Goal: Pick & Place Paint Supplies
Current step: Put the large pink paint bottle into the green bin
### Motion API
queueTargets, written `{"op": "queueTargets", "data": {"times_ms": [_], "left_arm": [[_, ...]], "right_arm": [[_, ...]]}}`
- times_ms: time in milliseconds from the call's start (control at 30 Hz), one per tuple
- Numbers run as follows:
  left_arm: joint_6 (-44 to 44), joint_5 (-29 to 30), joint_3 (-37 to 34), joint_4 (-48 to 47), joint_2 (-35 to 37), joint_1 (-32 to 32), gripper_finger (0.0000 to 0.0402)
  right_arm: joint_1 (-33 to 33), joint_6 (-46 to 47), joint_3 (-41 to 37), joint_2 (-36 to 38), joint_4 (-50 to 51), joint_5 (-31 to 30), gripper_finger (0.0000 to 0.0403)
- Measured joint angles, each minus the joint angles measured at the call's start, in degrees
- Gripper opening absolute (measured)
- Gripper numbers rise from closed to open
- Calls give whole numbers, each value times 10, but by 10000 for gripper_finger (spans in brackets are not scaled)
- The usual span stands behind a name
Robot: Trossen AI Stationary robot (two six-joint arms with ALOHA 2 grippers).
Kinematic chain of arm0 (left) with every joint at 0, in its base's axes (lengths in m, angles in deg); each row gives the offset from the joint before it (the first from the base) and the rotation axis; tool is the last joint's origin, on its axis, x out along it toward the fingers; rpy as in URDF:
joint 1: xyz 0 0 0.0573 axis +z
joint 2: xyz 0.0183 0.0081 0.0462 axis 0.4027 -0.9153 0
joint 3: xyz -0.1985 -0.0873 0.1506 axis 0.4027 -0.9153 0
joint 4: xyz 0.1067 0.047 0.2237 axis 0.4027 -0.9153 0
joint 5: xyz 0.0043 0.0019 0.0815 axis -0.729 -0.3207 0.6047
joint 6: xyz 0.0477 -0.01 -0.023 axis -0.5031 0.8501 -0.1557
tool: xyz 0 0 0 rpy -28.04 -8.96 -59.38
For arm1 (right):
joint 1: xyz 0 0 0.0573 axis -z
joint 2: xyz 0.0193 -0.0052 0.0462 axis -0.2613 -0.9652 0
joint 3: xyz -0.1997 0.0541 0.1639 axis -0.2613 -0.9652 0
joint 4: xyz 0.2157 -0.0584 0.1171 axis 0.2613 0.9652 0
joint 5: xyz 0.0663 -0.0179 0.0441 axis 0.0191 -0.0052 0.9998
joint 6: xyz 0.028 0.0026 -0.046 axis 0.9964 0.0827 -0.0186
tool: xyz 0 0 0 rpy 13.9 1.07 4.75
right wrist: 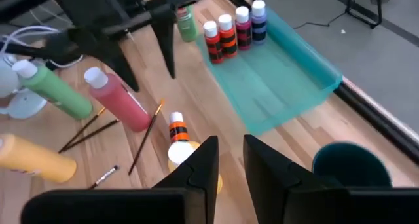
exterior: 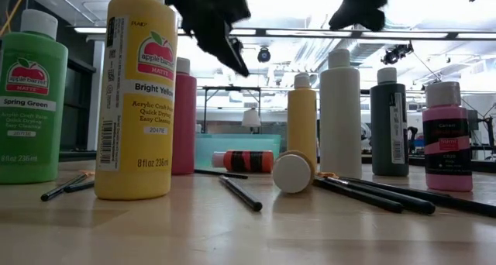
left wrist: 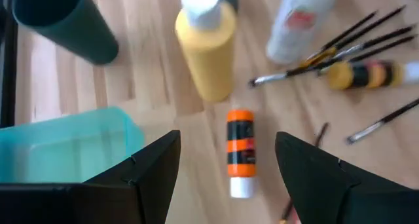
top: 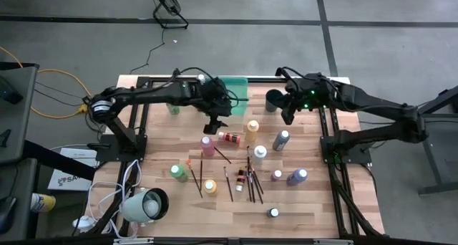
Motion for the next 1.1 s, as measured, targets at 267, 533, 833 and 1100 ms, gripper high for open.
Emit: {"op": "queueTargets", "data": {"times_ms": [267,533,833,1100], "left_arm": [[-43,21,2,-3,-72,-24,245],[-43,36,4,5,-105,-29,245],[-44,55,46,-26,-107,-29,245],[-61,78,116,-76,-110,-29,245]], "right_arm": [[-1,34,-45,35,-21,2,64],[-1,32,-45,34,-26,2,64],[-1,29,-45,34,-26,1,64],[-1,31,-45,34,-26,0,64]]}}
